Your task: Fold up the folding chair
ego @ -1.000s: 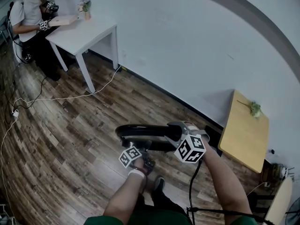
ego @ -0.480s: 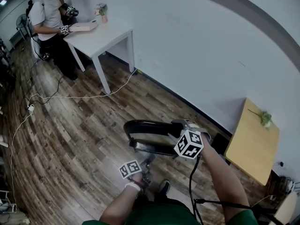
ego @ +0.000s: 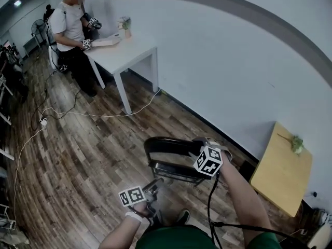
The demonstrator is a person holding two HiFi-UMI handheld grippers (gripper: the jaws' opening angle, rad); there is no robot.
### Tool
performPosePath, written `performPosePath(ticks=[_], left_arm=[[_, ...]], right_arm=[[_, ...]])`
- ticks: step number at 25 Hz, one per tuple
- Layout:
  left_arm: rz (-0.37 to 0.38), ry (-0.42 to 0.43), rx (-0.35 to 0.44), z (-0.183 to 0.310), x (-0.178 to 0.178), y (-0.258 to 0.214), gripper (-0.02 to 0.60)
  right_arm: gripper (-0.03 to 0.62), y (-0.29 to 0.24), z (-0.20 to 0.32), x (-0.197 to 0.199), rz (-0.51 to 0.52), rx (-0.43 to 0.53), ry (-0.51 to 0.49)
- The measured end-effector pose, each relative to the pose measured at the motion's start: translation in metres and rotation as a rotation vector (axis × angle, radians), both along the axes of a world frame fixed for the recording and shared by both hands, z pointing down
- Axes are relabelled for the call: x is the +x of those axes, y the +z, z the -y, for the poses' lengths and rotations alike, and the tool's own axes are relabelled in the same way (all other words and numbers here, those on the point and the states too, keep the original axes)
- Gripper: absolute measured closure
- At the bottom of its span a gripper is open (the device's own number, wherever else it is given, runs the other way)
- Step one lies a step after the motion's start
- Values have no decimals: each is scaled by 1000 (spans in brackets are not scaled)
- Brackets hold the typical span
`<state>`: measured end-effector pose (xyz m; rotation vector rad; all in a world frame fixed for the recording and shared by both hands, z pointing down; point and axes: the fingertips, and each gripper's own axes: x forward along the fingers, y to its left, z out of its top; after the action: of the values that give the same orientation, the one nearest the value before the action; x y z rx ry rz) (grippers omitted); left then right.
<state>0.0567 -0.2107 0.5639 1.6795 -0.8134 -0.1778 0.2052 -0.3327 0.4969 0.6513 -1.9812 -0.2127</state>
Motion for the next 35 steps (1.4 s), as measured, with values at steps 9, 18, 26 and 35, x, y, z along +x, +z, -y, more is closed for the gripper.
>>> performPosePath(ticks=[9,18,26,35], left_arm=[[54,-39,68,-12,-18,-30,333],[246,60,220,-21,-13,-51,339],[251,82,205,-18,-10,-49,347],[275,130,208,-16,-4,-44,350]], right_arm=[[391,-1,12,1,-12,13,-3],[387,1,21,3,-17,18,-2],[385,-1,23,3,-24,23,-2],[385,-1,27,2,-27,26,-2]])
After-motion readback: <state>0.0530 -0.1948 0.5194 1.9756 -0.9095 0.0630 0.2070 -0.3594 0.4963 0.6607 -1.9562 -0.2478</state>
